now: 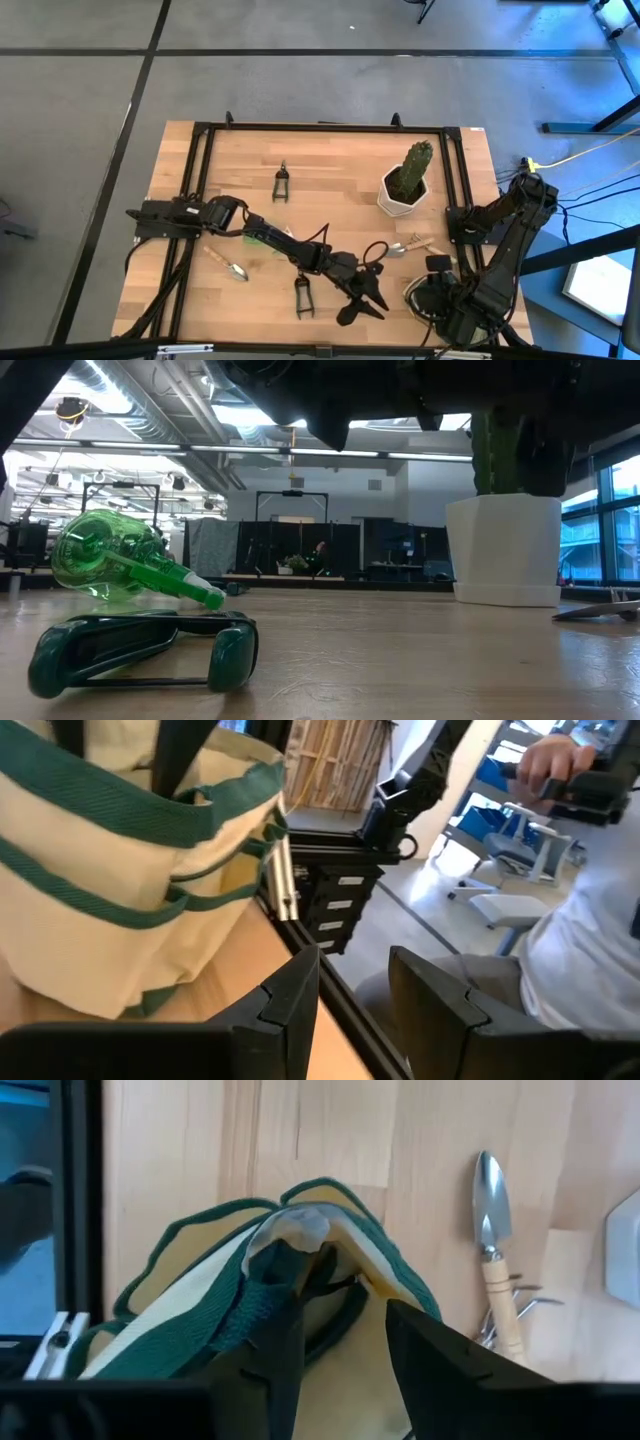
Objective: Pick & Place Garden tools in Gardening bag
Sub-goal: Adjust the white bag
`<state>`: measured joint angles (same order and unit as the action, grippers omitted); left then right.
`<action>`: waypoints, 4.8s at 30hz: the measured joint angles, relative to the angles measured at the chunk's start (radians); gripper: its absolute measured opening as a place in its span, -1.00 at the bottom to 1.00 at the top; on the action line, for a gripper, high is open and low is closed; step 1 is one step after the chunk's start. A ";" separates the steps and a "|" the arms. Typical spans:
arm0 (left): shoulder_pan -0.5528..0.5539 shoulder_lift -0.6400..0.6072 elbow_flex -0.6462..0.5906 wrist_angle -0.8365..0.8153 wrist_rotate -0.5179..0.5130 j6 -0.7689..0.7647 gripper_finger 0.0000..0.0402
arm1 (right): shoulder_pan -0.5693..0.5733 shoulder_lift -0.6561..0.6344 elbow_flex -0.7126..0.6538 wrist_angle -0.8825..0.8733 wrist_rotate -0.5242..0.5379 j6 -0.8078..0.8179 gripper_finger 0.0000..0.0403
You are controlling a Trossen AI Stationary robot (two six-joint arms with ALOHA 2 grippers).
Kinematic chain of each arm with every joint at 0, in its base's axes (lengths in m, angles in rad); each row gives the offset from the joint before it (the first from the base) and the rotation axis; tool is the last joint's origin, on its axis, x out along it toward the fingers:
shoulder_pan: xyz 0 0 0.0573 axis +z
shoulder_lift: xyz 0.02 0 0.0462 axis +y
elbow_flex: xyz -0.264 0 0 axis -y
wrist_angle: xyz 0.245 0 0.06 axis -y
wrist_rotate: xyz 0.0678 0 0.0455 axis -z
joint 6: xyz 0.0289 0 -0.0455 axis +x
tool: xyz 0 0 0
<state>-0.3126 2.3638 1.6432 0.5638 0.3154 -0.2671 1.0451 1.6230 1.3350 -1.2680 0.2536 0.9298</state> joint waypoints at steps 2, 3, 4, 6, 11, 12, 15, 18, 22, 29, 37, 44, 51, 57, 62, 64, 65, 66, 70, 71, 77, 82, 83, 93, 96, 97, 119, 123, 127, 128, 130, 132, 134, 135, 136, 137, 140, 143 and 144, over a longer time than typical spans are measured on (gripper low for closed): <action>-0.001 0.000 0.000 -0.008 0.002 0.000 -0.41 | 0.000 -0.002 0.000 0.000 0.007 -0.003 -0.24; 0.000 0.000 0.000 -0.015 0.002 0.000 -0.41 | 0.000 -0.002 0.002 -0.004 0.007 -0.003 -0.22; 0.000 0.000 0.000 -0.018 0.002 0.000 -0.41 | 0.000 -0.003 0.008 -0.013 0.007 -0.004 -0.21; 0.000 0.000 0.000 -0.022 0.002 0.000 -0.41 | 0.000 -0.005 0.033 -0.029 0.008 -0.007 -0.19; 0.000 0.000 0.000 -0.049 0.002 0.000 -0.41 | 0.000 -0.006 0.110 -0.098 0.050 -0.023 -0.17; 0.000 0.000 0.000 -0.052 0.002 0.000 -0.41 | 0.000 -0.006 0.122 -0.109 0.067 -0.031 -0.17; 0.000 0.000 0.000 -0.052 0.002 0.000 -0.41 | -0.002 -0.006 0.127 -0.116 0.094 -0.067 -0.17; 0.000 0.000 0.000 -0.053 0.002 0.000 -0.41 | -0.015 -0.003 0.110 -0.113 0.071 -0.088 -0.17; 0.000 0.000 0.000 -0.053 0.002 0.000 -0.41 | -0.027 0.017 0.094 -0.116 0.034 -0.108 -0.17; 0.000 0.000 0.000 -0.053 0.003 -0.008 -0.41 | -0.050 0.049 0.094 -0.142 0.034 -0.135 -0.17; 0.000 0.000 0.000 -0.053 0.004 -0.008 -0.41 | -0.085 0.089 0.093 -0.147 0.040 -0.139 -0.34; 0.000 0.000 0.000 -0.055 0.004 -0.008 -0.41 | -0.091 0.100 0.093 -0.155 0.031 -0.156 -0.72; 0.000 0.000 0.000 -0.060 0.004 -0.008 -0.41 | -0.113 0.100 0.093 -0.179 0.031 -0.071 -0.89; 0.000 0.000 0.000 -0.060 0.004 -0.008 -0.41 | -0.142 0.100 0.093 -0.201 0.031 -0.019 -0.91; 0.000 0.000 0.000 -0.060 0.004 -0.008 -0.41 | -0.166 0.100 0.093 -0.238 0.022 0.061 -0.91; 0.000 0.000 0.000 -0.060 0.004 -0.008 -0.41 | -0.178 0.100 0.093 -0.253 -0.013 0.089 -0.91; 0.000 0.000 0.000 -0.060 0.004 -0.008 -0.41 | -0.182 0.100 0.093 -0.255 -0.024 0.098 -0.91; 0.000 0.000 0.000 -0.060 0.004 -0.008 -0.41 | -0.183 0.100 0.093 -0.255 -0.028 0.106 -0.91; 0.000 0.000 0.000 -0.060 0.004 -0.008 -0.41 | -0.189 0.100 0.093 -0.263 -0.055 0.151 -0.91; 0.000 0.000 0.000 -0.060 0.004 -0.008 -0.41 | -0.193 0.100 0.093 -0.270 -0.063 0.170 -0.91; 0.000 0.000 0.000 -0.060 0.004 -0.008 -0.41 | -0.200 0.099 0.093 -0.303 -0.100 0.265 -0.91; 0.000 0.000 0.000 -0.060 0.004 -0.008 -0.41 | -0.208 0.099 0.093 -0.303 -0.136 0.336 -0.91; 0.000 0.000 0.000 -0.060 0.003 -0.008 -0.41 | -0.209 0.099 0.093 -0.303 -0.147 0.345 -0.91; 0.000 0.000 0.000 -0.060 0.001 -0.008 -0.41 | -0.213 0.099 0.093 -0.303 -0.172 0.422 -0.93; 0.000 -0.001 0.000 -0.060 0.001 -0.008 -0.41 | -0.215 0.099 0.093 -0.303 -0.177 0.434 -0.96; 0.000 -0.001 0.000 -0.060 0.001 -0.008 -0.41 | -0.216 0.099 0.092 -0.303 -0.177 0.440 -0.97; -0.001 -0.001 0.000 -0.060 0.001 -0.008 -0.41 | -0.271 0.064 -0.040 -0.303 -0.187 0.449 -0.98; -0.001 -0.001 0.000 -0.060 0.001 -0.008 -0.41 | -0.271 0.051 -0.040 -0.303 -0.185 0.470 -0.98; -0.001 -0.001 0.000 -0.060 0.001 -0.008 -0.41 | -0.271 0.048 -0.040 -0.303 -0.177 0.472 -0.98; -0.001 -0.001 0.000 -0.060 0.001 -0.008 -0.41 | -0.271 0.048 -0.040 -0.303 -0.176 0.472 -0.98; -0.001 -0.001 -0.001 -0.062 0.001 -0.010 -0.41 | -0.271 0.048 -0.040 -0.303 -0.176 0.469 -0.98; -0.001 -0.001 0.000 -0.062 0.001 -0.011 -0.41 | -0.271 0.048 -0.040 -0.303 -0.178 0.451 -0.96; -0.001 -0.001 -0.001 -0.062 0.001 -0.011 -0.41 | -0.271 0.046 -0.040 -0.303 -0.192 0.443 -0.91; -0.001 -0.001 0.000 -0.063 0.001 -0.011 -0.41 | -0.271 0.046 -0.040 -0.303 -0.195 0.433 -0.88; -0.001 -0.001 0.000 -0.063 0.001 -0.011 -0.41 | -0.271 0.046 -0.037 -0.303 -0.195 0.423 -0.84; -0.001 -0.001 -0.001 -0.063 0.001 -0.012 -0.41 | -0.271 0.046 -0.033 -0.303 -0.195 0.419 -0.80; -0.001 -0.001 -0.001 -0.063 0.001 -0.018 -0.41 | -0.271 0.046 -0.016 -0.303 -0.182 0.414 -0.65; -0.001 -0.001 -0.001 -0.063 0.001 -0.018 -0.41 | -0.271 0.046 0.006 -0.303 -0.157 0.398 -0.49; -0.001 -0.001 0.000 -0.063 0.001 -0.018 -0.41 | -0.271 0.046 0.014 -0.303 -0.148 0.394 -0.44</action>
<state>-0.3134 2.3631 1.6428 0.5003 0.3161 -0.2852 0.7742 1.6688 1.3495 -1.5713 0.1059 1.3233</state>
